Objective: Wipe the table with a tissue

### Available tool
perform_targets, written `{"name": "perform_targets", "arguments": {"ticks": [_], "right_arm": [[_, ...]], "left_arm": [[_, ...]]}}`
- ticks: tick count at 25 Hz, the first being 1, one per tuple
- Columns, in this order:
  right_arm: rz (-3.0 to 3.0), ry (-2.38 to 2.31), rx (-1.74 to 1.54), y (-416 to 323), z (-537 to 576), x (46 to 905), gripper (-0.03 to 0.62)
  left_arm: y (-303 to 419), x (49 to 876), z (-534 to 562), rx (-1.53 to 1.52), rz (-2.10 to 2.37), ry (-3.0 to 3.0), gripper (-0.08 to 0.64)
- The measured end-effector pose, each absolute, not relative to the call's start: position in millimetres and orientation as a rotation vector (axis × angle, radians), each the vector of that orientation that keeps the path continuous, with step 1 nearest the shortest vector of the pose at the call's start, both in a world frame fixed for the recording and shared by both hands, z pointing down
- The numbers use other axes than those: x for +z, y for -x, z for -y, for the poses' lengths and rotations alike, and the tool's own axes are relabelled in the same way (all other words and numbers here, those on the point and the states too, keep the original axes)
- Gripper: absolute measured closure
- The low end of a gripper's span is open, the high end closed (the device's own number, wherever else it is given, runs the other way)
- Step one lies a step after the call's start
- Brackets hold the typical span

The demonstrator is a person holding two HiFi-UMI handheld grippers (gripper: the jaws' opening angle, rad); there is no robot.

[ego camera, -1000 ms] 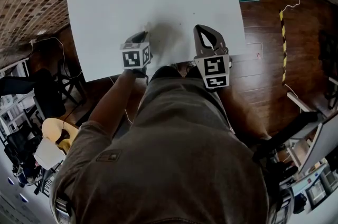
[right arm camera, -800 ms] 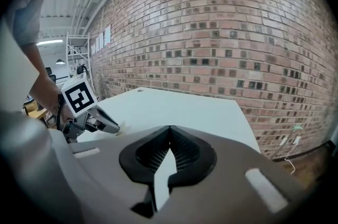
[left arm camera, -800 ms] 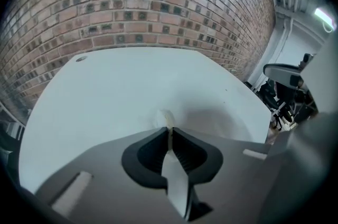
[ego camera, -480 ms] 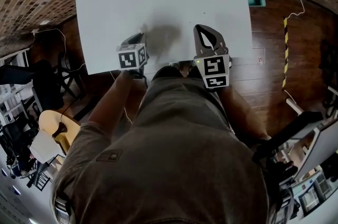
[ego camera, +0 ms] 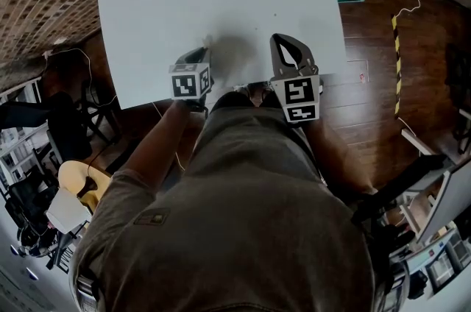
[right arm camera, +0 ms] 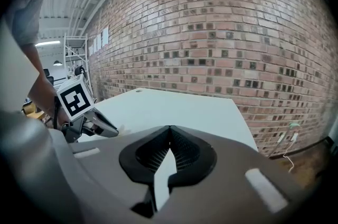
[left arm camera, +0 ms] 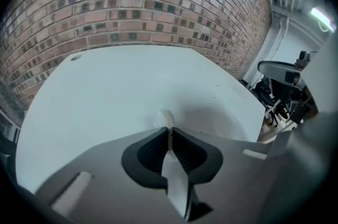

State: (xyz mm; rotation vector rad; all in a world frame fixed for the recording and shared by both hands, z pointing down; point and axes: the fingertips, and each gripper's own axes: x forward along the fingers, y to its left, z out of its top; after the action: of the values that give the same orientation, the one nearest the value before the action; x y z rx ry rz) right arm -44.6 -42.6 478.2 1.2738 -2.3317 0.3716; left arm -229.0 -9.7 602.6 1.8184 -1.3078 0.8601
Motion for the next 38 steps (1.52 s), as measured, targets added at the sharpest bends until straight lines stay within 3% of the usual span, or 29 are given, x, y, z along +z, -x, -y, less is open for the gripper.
{"name": "perform_targets", "arguments": {"ticks": [21, 38], "right_arm": [[2.334, -1.273, 0.373, -1.6, 41.7, 477.6, 0.578], [2.389, -1.139, 0.317, 40.2, 62.7, 477.7, 0.578]], "left_arm": [[148.6, 600.1, 8.6, 0.92, 1.208, -1.912, 0.531], [237.1, 602.6, 14.3, 0.856, 1.394, -1.755, 0.531]]}}
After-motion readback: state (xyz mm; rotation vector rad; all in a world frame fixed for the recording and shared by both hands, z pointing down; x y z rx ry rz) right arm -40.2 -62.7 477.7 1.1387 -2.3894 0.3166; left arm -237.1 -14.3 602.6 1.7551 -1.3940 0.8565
